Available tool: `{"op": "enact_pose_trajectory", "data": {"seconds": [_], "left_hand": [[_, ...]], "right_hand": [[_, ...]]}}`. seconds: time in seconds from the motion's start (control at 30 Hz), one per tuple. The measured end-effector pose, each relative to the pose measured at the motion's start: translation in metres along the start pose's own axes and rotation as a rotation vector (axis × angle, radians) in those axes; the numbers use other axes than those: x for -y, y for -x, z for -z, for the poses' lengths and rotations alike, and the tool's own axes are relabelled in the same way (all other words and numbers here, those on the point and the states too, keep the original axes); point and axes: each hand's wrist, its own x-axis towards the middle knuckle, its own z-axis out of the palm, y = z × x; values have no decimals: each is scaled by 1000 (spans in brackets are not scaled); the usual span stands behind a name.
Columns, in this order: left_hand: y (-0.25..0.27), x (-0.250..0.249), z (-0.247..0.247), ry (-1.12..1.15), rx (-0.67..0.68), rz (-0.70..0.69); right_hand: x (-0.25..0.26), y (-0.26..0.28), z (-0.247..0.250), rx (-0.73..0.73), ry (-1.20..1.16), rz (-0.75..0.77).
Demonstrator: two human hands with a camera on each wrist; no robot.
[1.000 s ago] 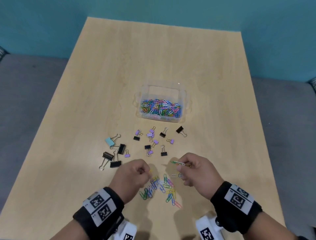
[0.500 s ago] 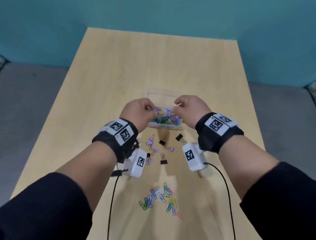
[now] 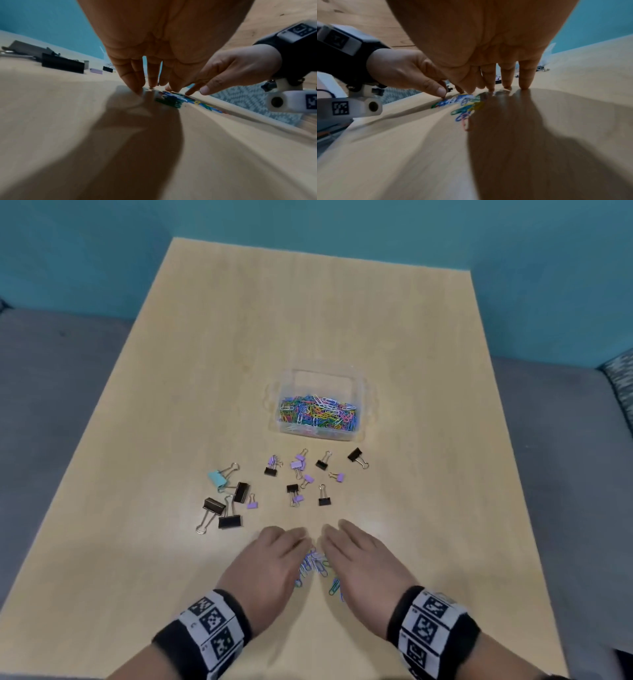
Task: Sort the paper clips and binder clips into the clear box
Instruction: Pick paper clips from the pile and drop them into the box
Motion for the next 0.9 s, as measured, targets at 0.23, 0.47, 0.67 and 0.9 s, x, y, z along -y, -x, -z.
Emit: {"op": "enact_pose_trajectory", "data": {"seconds": [0.23, 0.47, 0.67, 0.9], "left_hand": [[28, 9, -3, 222, -45, 210], [9, -8, -7, 197, 74, 259], [-15, -17, -11, 190, 39, 275], [-26, -18, -9, 134, 36, 278]], "right_hand": [[-2, 37, -10, -120, -206, -184], [14, 20, -21, -106, -348, -294], [15, -10, -20, -189, -314, -290], [15, -19, -8, -144, -235, -258]]}}
